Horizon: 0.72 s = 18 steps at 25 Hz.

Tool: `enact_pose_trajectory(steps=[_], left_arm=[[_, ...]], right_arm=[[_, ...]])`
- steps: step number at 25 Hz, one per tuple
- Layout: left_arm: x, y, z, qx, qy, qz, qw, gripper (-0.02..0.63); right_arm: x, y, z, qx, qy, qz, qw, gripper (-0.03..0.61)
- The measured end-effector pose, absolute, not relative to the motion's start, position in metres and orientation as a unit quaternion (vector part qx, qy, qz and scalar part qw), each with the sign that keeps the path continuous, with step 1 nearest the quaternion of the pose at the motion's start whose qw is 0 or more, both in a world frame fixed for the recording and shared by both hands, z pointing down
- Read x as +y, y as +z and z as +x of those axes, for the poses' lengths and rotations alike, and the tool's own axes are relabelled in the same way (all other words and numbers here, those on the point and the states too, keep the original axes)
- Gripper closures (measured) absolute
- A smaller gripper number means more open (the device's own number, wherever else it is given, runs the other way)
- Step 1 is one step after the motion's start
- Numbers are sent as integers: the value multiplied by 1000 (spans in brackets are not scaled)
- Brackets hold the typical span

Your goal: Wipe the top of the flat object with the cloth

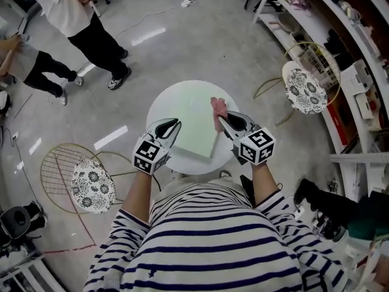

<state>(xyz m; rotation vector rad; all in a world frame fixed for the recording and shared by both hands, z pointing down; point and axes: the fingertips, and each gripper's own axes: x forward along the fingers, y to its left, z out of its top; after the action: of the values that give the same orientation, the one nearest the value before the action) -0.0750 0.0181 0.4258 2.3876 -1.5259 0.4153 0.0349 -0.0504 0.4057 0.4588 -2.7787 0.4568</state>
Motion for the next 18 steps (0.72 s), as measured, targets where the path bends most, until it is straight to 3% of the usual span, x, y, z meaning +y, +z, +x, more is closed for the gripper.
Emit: enact_pose_trajectory(steps=[8,14,18], left_arm=[[36,483,-99,-415,225,865,171,367],[57,529,-103,-358,278,869,200,285],[49,565,-115,-364,292,850,245,284]], right_arm=[[-77,442,-26,-949,110,157,249,531],[-112,483,-47,-927,94,153,329,531],[-133,510,-68,-920,85,133,359,531]])
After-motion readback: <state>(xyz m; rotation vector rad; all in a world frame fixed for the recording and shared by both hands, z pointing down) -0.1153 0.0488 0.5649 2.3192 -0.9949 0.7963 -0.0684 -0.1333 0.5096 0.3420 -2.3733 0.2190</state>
